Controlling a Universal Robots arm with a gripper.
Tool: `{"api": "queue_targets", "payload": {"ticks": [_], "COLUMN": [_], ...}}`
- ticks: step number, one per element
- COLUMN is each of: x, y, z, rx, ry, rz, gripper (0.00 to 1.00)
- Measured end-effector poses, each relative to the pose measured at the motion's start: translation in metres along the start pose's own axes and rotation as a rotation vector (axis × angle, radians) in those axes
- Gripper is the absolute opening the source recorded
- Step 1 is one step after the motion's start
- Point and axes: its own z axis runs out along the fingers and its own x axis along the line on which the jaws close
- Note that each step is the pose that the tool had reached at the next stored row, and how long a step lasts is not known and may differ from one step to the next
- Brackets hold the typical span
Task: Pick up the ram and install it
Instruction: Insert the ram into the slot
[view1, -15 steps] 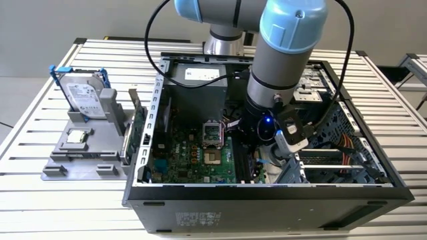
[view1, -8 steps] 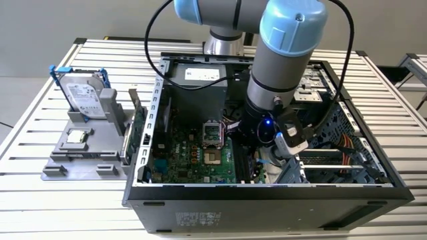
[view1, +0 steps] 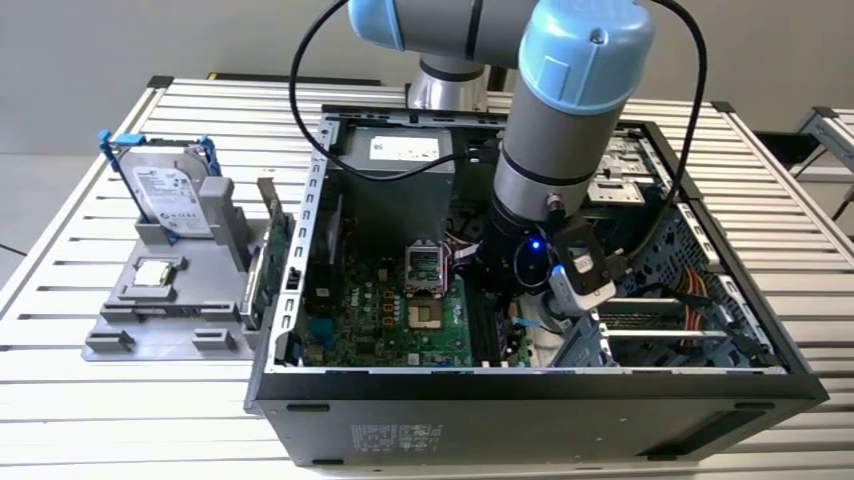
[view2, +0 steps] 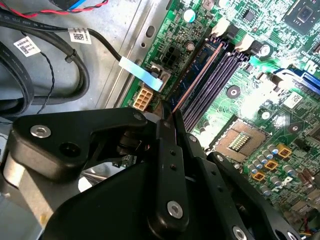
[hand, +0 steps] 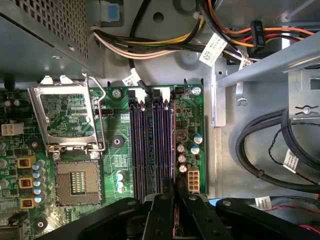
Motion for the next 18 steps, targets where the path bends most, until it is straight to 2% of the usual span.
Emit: {"api": "queue_targets", "payload": {"ticks": [18], "x": [0.0002], "y": [0.0], "z": [0.0002], "rx": [-0.0002], "ry": [-0.0001], "rz": [0.0], "gripper": [0.0]}}
